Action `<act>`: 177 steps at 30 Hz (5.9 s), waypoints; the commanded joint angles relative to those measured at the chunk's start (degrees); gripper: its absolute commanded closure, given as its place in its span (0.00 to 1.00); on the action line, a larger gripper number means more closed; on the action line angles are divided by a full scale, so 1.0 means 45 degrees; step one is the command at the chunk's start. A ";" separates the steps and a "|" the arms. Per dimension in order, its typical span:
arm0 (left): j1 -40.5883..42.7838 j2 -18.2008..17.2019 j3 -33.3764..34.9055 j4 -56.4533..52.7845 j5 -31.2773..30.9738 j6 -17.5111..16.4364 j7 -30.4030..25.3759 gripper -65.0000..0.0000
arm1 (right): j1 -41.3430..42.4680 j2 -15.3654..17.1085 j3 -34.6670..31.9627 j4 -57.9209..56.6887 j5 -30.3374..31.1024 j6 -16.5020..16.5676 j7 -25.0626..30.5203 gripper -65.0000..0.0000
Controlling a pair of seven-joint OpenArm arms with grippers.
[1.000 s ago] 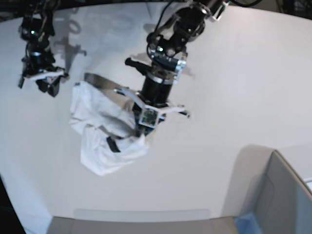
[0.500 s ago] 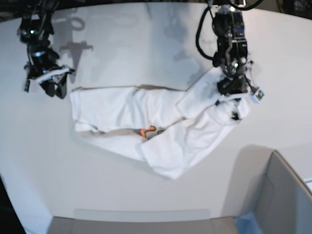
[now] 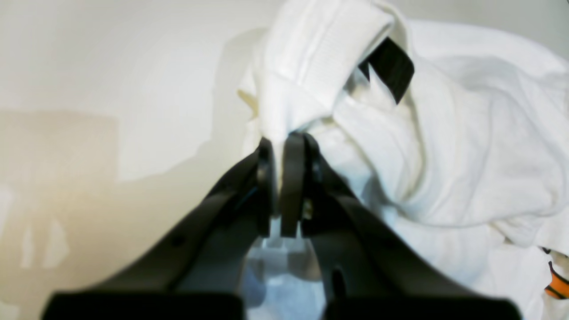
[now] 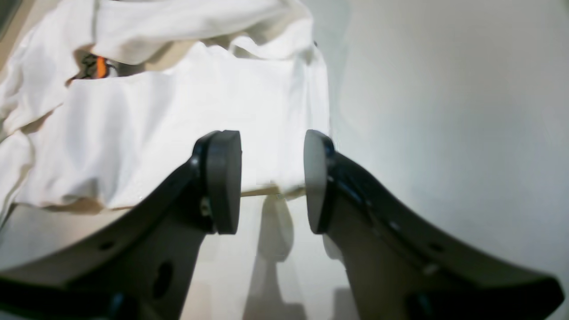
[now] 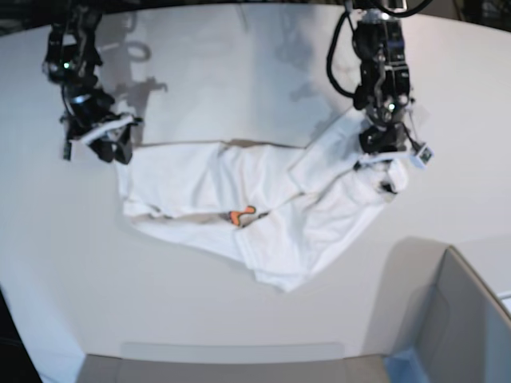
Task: Layout the t-shirt on the table in an organized manner, then fold the t-shirt properly
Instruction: 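Lower the right gripper onto the shirt's opposite edge and grasp it, then pull the shirt edges apart with both grippers to spread it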
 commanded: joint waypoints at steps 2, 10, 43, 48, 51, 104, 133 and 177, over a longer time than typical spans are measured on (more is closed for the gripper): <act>-0.0102 -0.0122 0.0002 0.0231 0.0102 -0.0060 -0.0137 1.00 | 0.0251 0.0130 0.0159 0.0016 0.0065 -0.0262 0.0309 0.64; 0.0152 -0.0298 0.0099 0.0211 0.0102 -0.0060 -0.0137 1.00 | 0.1951 0.0247 -0.0134 -0.1586 -0.0013 -0.0535 0.0231 0.64; 0.0210 -0.0259 0.0099 0.0192 0.0082 -0.0060 -0.0137 1.00 | 0.5077 0.0951 -0.2908 -0.4087 -0.1576 -0.0516 -0.1938 0.95; 0.0210 -0.0259 0.0099 0.0192 0.0082 -0.0060 -0.0137 1.00 | 0.4471 0.0970 -0.2830 -0.2954 -0.1595 -0.0535 -0.1938 0.94; 0.0210 -0.0239 0.0099 0.0192 0.0082 -0.0060 -0.0137 1.00 | 0.4139 0.0990 -0.2830 -0.2348 -0.1693 -0.0555 -0.1938 0.94; 0.0503 -0.0220 0.0099 0.0192 0.0024 -0.0060 -0.0137 1.00 | -0.1175 0.0775 -0.4569 -0.0121 -1.6521 -0.0594 0.5974 0.54; 0.0484 -0.0239 0.0099 0.0172 0.0024 -0.0080 -0.0118 1.00 | -0.0960 -0.0261 -0.3279 -0.0902 -1.4919 -0.0614 0.4997 0.87; 0.0952 -0.1099 0.1447 0.3083 0.0082 0.0018 0.4376 0.56 | -0.0980 -0.0261 -0.2400 0.1364 -0.9077 -0.0594 0.4841 1.00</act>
